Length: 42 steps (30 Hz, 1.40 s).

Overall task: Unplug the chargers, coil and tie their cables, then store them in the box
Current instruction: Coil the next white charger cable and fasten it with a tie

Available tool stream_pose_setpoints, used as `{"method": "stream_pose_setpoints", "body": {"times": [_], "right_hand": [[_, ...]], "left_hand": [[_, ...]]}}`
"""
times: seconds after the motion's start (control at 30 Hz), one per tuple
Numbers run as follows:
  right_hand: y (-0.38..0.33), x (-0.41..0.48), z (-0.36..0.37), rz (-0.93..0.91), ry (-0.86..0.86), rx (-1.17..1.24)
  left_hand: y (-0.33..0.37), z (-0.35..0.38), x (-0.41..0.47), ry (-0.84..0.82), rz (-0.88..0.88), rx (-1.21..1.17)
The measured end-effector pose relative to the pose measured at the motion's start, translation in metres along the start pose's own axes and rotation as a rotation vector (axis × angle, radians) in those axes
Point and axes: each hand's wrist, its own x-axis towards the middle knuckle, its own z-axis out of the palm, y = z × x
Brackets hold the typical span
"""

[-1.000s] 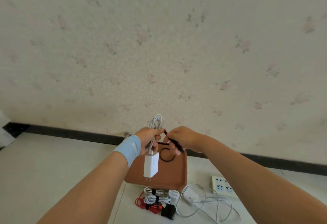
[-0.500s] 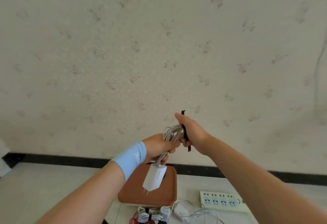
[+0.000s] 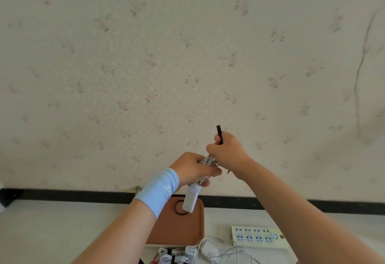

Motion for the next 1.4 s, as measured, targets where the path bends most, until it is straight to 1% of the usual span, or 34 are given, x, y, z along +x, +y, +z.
{"method": "stream_pose_setpoints", "body": {"times": [0.1,0.23,0.3,0.37,0.43,0.5,0.53,0.57,0.67,0.7,0.77,0.87,0.97,1.03,1.13,1.17,1.2,1.27,1.3,1.33,1.4], "right_hand": [[-0.002,0.003,-0.004,-0.008,0.005,0.027],[-0.002,0.005,-0.006,-0.024,0.001,0.038],[-0.002,0.005,-0.007,-0.046,0.003,0.009],[-0.003,0.006,-0.009,-0.084,0.013,0.007],[-0.006,0.008,-0.014,-0.108,0.082,0.023],[-0.008,0.008,-0.024,-0.187,0.168,-0.021],[-0.01,0.005,-0.029,-0.231,0.16,-0.03],[-0.012,0.0,-0.033,-0.255,0.109,-0.01],[-0.016,-0.014,-0.034,-0.257,-0.154,0.104],[-0.016,-0.017,-0.032,-0.252,-0.21,0.116],[-0.014,-0.019,-0.026,-0.216,-0.266,0.105],[-0.008,-0.016,-0.021,-0.067,-0.262,0.04],[-0.006,-0.011,-0.019,0.075,-0.208,-0.018],[-0.004,-0.008,-0.017,0.111,-0.167,-0.05],[-0.005,-0.007,-0.013,0.122,-0.141,-0.02],[-0.006,-0.007,-0.013,0.122,-0.135,-0.005],[-0.007,-0.008,-0.013,0.121,-0.135,0.003],[-0.008,-0.008,-0.014,0.114,-0.136,0.014],[-0.008,-0.008,-0.013,0.112,-0.129,0.025],[-0.007,-0.007,-0.013,0.111,-0.119,0.035],[-0.004,-0.006,-0.01,0.105,-0.104,0.04]], "left_hand": [[0.004,0.003,0.0,-0.002,0.015,0.022],[0.008,0.003,-0.003,-0.089,0.053,0.069],[0.007,0.003,-0.003,-0.132,0.046,0.011],[0.004,0.004,0.0,-0.105,0.043,-0.07],[0.0,0.005,0.004,-0.083,0.003,-0.206],[-0.001,0.003,0.006,-0.078,-0.041,-0.338],[-0.001,0.002,0.007,-0.066,-0.054,-0.374],[-0.002,-0.001,0.008,-0.05,-0.057,-0.382],[-0.004,-0.008,0.012,0.001,-0.039,-0.317],[-0.005,-0.008,0.013,0.013,-0.034,-0.29],[-0.002,-0.007,0.013,0.037,-0.022,-0.228],[0.003,-0.002,0.012,0.035,-0.015,-0.165],[0.005,-0.001,0.011,0.012,0.016,-0.093],[0.004,-0.006,0.011,-0.018,0.067,-0.047],[0.003,-0.015,0.01,-0.066,0.113,0.1],[0.003,-0.017,0.009,-0.094,0.114,0.088],[0.002,-0.018,0.009,-0.136,0.103,-0.01],[0.001,-0.018,0.009,-0.236,0.054,-0.352],[0.0,-0.018,0.01,-0.241,0.036,-0.46],[0.0,-0.018,0.01,-0.208,0.019,-0.499],[-0.001,-0.014,0.013,-0.097,0.005,-0.441]]}}
